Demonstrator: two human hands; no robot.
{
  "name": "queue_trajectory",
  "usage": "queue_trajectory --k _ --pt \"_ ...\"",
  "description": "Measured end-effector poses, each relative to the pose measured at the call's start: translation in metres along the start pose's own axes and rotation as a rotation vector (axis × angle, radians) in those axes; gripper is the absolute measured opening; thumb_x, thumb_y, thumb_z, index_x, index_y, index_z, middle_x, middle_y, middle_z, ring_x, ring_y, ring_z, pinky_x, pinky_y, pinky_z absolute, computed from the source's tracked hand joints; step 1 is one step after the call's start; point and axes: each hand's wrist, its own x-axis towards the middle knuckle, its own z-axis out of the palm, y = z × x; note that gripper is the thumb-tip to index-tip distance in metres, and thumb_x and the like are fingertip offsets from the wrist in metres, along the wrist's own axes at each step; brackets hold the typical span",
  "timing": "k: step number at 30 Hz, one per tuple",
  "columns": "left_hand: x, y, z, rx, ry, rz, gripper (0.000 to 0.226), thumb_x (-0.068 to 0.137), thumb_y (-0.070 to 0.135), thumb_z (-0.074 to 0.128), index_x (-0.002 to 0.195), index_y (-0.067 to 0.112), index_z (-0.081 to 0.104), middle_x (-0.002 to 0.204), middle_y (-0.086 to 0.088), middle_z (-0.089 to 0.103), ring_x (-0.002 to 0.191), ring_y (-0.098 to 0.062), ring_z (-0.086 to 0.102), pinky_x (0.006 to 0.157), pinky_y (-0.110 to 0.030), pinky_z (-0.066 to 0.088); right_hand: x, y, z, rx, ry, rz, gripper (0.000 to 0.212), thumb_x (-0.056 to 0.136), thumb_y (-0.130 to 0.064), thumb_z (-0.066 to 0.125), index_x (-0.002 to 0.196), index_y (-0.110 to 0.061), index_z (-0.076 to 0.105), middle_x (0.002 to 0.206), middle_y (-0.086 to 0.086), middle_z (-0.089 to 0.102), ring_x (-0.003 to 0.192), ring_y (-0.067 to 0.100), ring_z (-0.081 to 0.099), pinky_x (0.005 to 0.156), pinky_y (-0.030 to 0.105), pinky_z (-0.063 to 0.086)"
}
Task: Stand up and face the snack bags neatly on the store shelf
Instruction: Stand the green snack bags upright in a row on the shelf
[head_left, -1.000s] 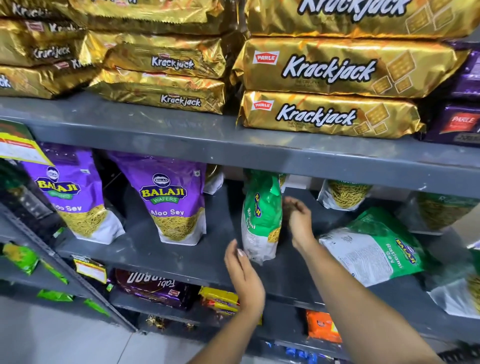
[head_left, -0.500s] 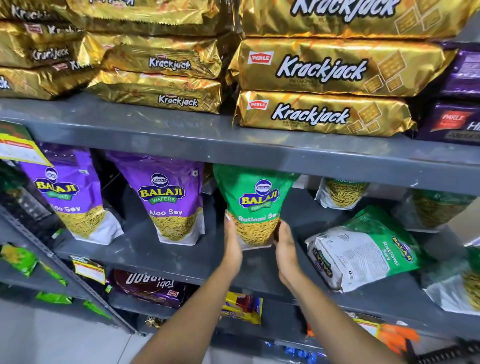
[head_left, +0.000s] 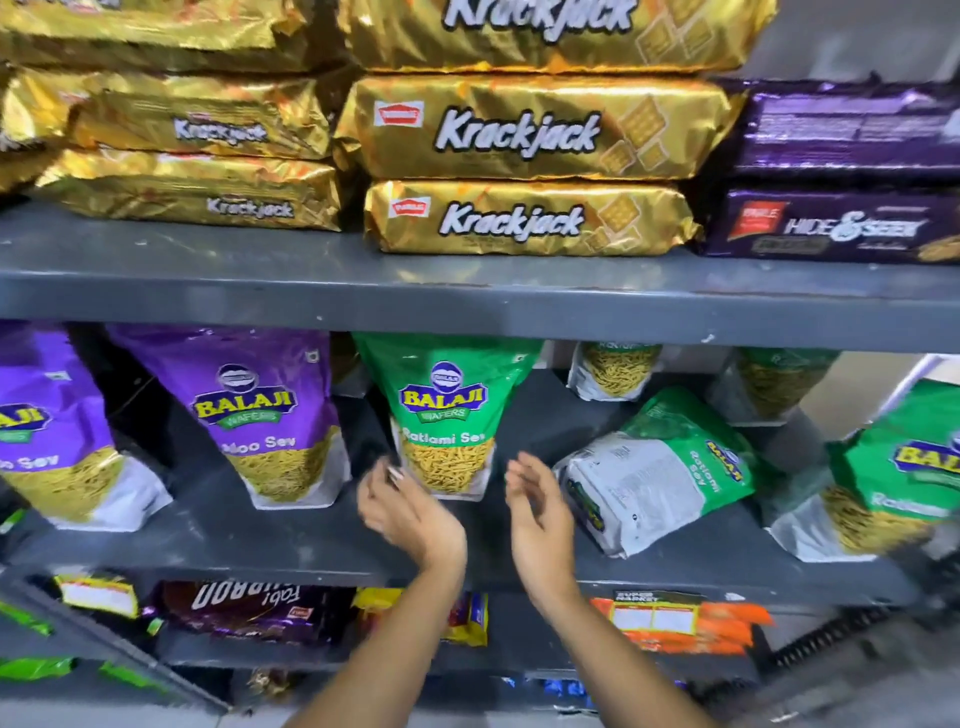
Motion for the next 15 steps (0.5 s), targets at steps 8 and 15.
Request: queue_trajectory --k 8,15 --pt "-0.090 0.039 0.085 0.152 -0.863 0.661 0.031 0.084 0.026 0.052 0.110 0.012 0.060 0.115 -0.009 0.061 0.111 -0.026 0.054 0.098 -0.038 0.041 0.000 0.012 -0.146 -0.068 0.545 0.107 0.031 0.086 -0.003 0.055 0.114 -0.016 0.053 0.113 0.013 0.059 0.093 0.014 0.055 0.087 0.026 0.044" --pt "-0.077 0.022 0.170 0.986 -1.278 0.211 0.077 0.083 0.069 0.040 0.126 0.007 0.055 0.134 -0.015 0.058 0.119 -0.034 0.058 0.096 -0.039 0.048 0.044 0.011 -0.172 0.203 0.457 0.497 0.013 0.091 -0.021 0.056 0.096 -0.010 0.051 0.073 0.004 0.054 0.066 0.018 0.054 0.047 0.023 0.048"
